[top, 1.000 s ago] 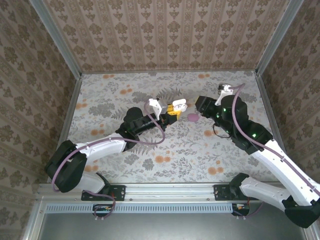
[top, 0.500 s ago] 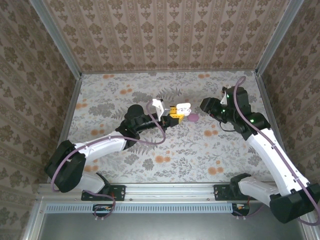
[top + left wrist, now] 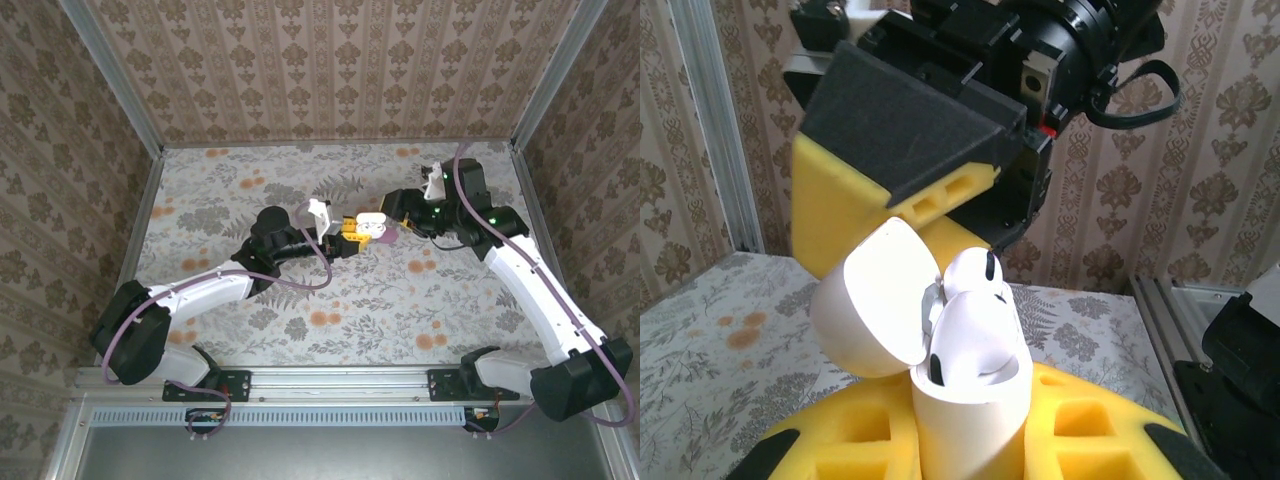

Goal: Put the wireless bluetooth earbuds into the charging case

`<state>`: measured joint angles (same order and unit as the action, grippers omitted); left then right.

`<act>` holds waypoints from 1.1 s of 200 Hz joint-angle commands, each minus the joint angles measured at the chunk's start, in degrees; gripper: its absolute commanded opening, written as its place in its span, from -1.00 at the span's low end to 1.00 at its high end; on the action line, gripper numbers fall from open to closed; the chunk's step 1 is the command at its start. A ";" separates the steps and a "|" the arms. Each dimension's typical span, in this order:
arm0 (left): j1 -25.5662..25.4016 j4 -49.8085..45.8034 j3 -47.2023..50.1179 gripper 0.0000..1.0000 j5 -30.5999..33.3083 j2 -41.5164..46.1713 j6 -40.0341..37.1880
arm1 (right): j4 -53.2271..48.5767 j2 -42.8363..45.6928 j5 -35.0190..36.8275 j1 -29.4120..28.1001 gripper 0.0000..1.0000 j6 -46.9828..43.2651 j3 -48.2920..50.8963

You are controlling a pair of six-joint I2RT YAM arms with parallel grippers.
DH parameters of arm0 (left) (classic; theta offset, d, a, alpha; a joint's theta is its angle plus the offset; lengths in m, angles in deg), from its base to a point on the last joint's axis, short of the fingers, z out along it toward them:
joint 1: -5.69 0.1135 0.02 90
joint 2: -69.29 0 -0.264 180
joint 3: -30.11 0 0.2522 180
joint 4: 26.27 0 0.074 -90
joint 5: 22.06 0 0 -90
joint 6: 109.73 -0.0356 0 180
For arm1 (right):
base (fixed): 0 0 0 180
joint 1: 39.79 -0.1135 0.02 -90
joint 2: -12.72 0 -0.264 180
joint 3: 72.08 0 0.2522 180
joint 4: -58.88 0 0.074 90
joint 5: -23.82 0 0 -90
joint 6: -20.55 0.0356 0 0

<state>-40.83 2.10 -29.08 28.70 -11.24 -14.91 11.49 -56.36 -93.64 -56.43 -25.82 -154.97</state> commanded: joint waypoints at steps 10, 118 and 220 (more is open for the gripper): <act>-0.23 0.37 -2.09 -0.67 -1.46 -0.24 -1.56 | -1.73 -1.49 -4.16 -0.32 0.17 -1.11 -2.90; 0.40 0.74 -1.39 -0.67 1.36 0.02 -0.67 | -2.26 2.52 -8.05 -0.36 0.12 -2.77 0.44; 0.47 -0.36 0.91 -0.66 7.04 0.58 1.76 | -1.83 9.21 5.37 -0.27 0.19 -1.90 4.58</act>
<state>-40.72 1.42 -29.05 31.49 -11.26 -14.99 11.44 -51.57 -97.16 -56.54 -27.30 -152.45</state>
